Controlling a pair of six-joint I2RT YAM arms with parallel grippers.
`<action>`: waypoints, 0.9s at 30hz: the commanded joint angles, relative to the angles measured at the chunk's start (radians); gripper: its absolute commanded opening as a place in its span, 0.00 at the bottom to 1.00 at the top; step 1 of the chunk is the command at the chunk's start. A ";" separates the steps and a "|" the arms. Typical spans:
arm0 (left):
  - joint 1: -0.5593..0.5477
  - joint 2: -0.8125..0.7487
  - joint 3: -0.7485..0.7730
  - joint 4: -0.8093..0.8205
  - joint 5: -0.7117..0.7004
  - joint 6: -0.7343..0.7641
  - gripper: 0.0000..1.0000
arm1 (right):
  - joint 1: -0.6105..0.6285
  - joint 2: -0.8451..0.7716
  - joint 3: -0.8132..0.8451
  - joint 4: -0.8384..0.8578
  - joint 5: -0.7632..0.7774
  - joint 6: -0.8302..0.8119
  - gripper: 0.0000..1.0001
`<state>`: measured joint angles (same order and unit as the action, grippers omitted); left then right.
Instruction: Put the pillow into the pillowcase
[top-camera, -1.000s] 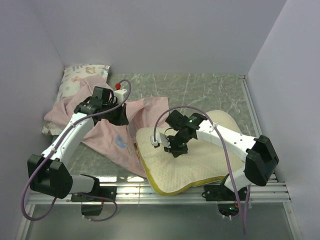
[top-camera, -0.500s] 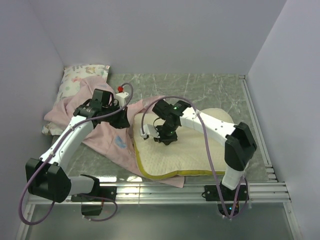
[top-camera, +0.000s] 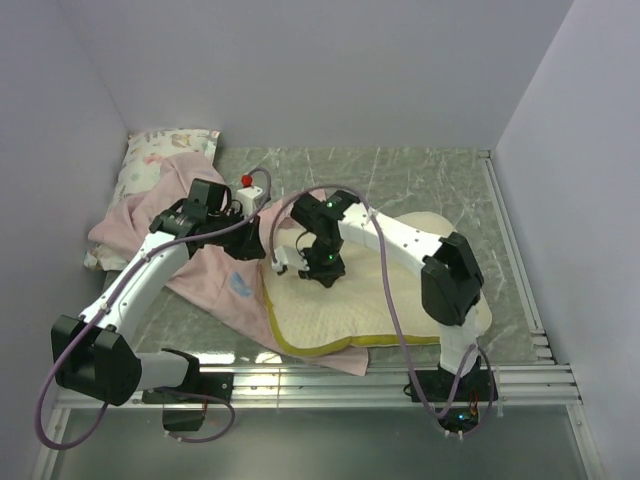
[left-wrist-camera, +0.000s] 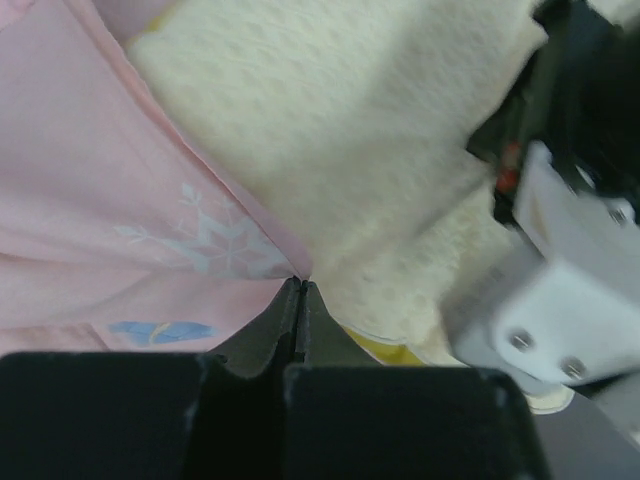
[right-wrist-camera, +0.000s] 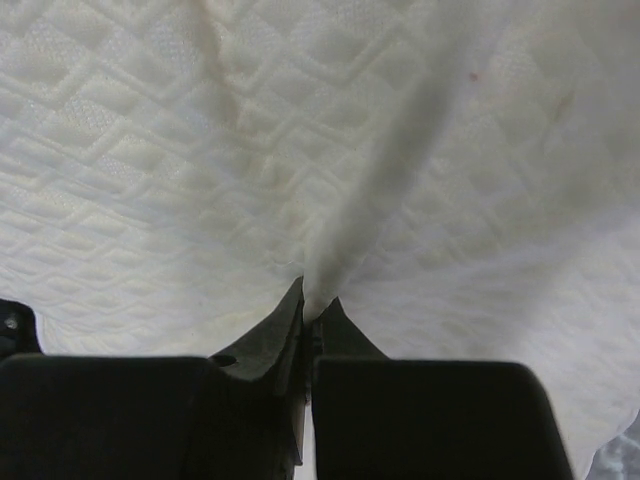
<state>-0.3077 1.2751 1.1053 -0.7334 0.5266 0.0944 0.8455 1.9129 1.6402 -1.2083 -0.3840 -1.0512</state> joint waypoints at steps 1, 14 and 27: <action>-0.017 -0.006 -0.002 -0.037 0.104 0.045 0.00 | -0.100 0.069 0.273 0.036 -0.013 0.066 0.00; -0.033 0.056 0.037 -0.179 0.311 0.152 0.00 | -0.175 0.190 0.198 0.482 0.189 0.500 0.00; -0.027 0.060 0.183 -0.192 0.441 0.153 0.00 | -0.198 0.313 0.363 0.563 0.364 1.042 0.00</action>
<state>-0.3317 1.3880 1.2308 -0.9436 0.8749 0.2882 0.6746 2.1853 1.8942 -0.7811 -0.0971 -0.1864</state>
